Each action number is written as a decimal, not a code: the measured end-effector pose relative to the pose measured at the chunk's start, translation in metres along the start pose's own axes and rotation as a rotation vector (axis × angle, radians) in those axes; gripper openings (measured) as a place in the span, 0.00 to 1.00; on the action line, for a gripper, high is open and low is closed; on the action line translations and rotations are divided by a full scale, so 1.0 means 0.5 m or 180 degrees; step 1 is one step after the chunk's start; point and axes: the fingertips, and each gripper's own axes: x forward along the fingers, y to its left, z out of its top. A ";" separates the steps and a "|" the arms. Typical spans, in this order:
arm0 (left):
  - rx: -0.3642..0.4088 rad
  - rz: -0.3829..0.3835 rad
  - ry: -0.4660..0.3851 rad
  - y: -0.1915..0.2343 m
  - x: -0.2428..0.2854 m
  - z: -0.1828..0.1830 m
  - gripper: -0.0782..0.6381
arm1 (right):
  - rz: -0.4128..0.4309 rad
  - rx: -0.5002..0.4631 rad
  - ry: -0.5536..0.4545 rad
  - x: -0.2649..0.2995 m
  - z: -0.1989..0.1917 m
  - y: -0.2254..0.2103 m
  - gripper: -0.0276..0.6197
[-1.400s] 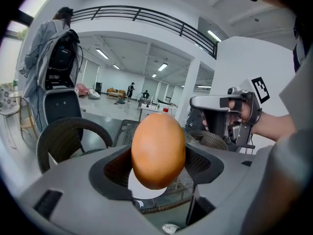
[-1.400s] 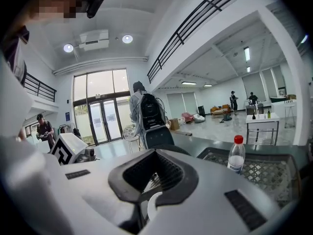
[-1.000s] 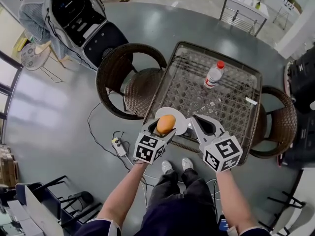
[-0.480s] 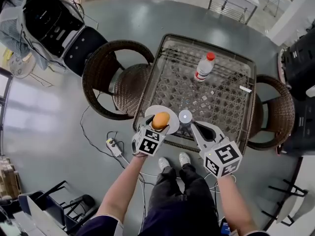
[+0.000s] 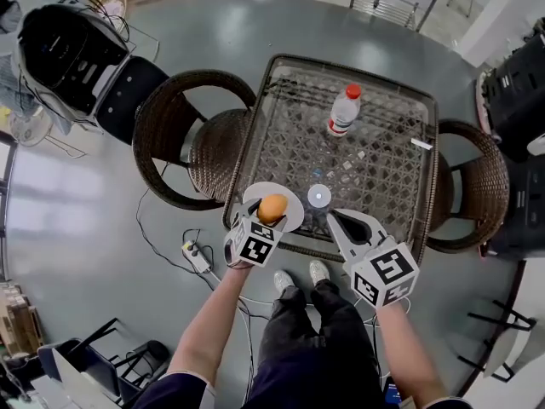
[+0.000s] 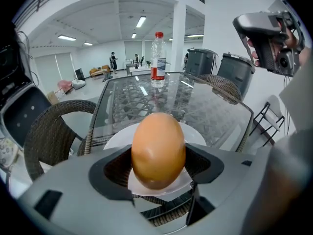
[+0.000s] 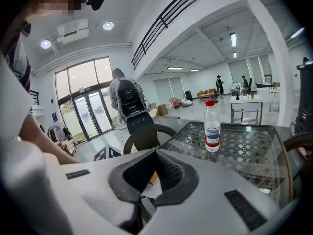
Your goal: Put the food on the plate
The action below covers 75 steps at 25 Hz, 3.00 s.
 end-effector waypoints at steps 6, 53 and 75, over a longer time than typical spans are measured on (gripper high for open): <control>0.0077 0.0022 0.0022 -0.002 0.006 -0.009 0.56 | 0.0011 0.0006 -0.0002 0.004 -0.006 -0.005 0.05; -0.0545 0.0107 -0.2113 -0.082 -0.523 0.267 0.12 | 0.0507 -0.0520 -0.0701 -0.039 0.224 0.146 0.05; -0.0637 0.0078 -0.2533 -0.089 -0.639 0.317 0.12 | 0.0678 -0.0702 -0.1108 -0.109 0.310 0.229 0.05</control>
